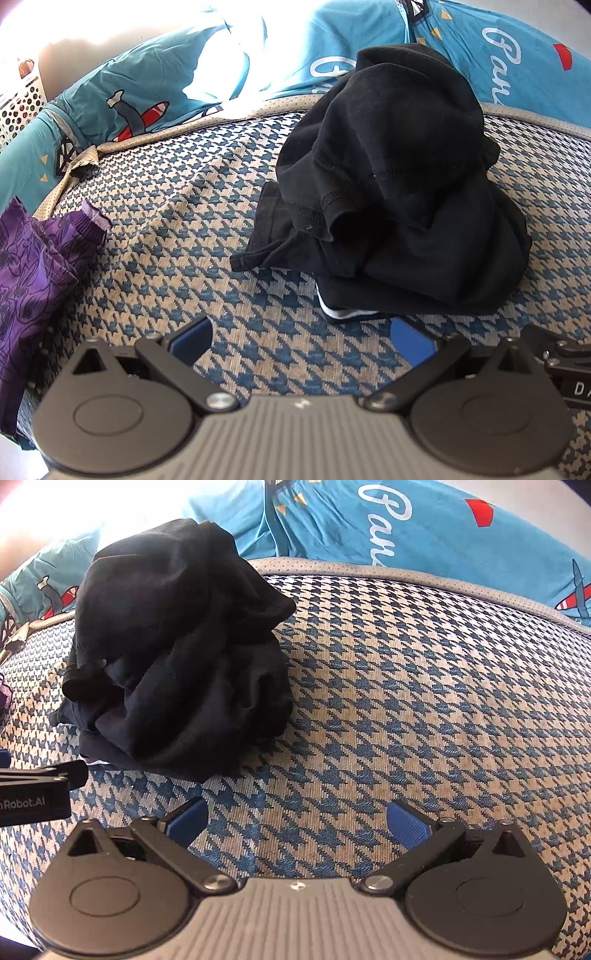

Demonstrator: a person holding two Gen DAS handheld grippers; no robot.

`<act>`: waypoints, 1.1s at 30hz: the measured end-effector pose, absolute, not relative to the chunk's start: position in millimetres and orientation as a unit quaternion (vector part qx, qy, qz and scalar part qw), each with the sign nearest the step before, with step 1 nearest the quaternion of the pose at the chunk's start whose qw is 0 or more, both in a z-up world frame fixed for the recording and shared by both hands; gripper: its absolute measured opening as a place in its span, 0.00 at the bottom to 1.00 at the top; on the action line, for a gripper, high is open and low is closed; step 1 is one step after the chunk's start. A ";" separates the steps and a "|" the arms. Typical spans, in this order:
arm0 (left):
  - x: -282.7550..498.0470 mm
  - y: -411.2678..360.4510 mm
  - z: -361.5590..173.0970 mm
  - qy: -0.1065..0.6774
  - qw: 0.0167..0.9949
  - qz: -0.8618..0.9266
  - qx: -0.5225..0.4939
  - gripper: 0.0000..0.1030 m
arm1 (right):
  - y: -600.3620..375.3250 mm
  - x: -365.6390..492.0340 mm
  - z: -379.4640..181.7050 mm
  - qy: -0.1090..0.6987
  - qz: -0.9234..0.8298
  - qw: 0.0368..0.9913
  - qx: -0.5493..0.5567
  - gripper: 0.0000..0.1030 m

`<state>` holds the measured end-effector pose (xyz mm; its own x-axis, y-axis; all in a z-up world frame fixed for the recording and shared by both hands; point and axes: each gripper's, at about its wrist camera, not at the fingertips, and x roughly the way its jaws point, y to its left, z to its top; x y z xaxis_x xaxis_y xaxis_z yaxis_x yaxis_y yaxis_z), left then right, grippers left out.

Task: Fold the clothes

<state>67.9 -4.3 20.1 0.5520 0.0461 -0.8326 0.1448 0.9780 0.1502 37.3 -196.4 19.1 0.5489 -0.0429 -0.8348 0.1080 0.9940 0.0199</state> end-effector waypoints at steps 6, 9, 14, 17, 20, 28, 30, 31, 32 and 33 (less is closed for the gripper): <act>69.7 -2.0 20.6 0.472 0.876 -0.027 0.097 1.00 | -195.0 36.7 23.4 0.467 -0.033 0.883 0.039 1.00; 73.2 2.8 22.7 0.470 0.878 -0.022 0.088 1.00 | -195.1 37.4 30.7 0.451 -0.023 0.892 0.039 1.00; 80.1 11.8 26.3 0.467 0.881 -0.009 0.068 1.00 | -194.5 40.9 46.1 0.413 0.010 0.910 0.041 1.00; 86.3 15.5 28.7 0.461 0.885 0.000 0.067 1.00 | -192.3 46.9 50.7 0.410 0.032 0.910 0.051 1.00; 92.4 20.4 32.6 0.454 0.889 0.007 0.061 1.00 | -192.1 53.9 53.3 0.416 0.053 0.905 0.070 1.00; 108.6 33.3 35.6 0.444 0.895 0.021 0.036 1.00 | -183.7 72.5 67.4 0.384 0.082 0.917 0.075 0.96; 111.7 35.8 36.3 0.441 0.897 0.022 0.029 1.00 | -181.3 79.9 68.6 0.378 0.084 0.919 0.075 0.95; 113.1 36.8 36.5 0.440 0.897 0.024 0.028 1.00 | -180.6 84.1 69.0 0.376 0.086 0.919 0.077 0.94; 114.5 38.2 36.5 0.439 0.898 0.026 0.025 1.00 | -180.3 88.0 69.1 0.375 0.089 0.919 0.081 0.94; 116.0 39.7 36.4 0.439 0.898 0.028 0.023 1.00 | -179.5 91.6 68.8 0.374 0.090 0.919 0.084 0.94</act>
<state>116.0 39.7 36.4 0.6122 0.0698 -0.7876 -0.0301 0.9974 0.0650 91.6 -179.5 68.8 0.7040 0.2279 -0.6726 -0.1029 0.9698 0.2209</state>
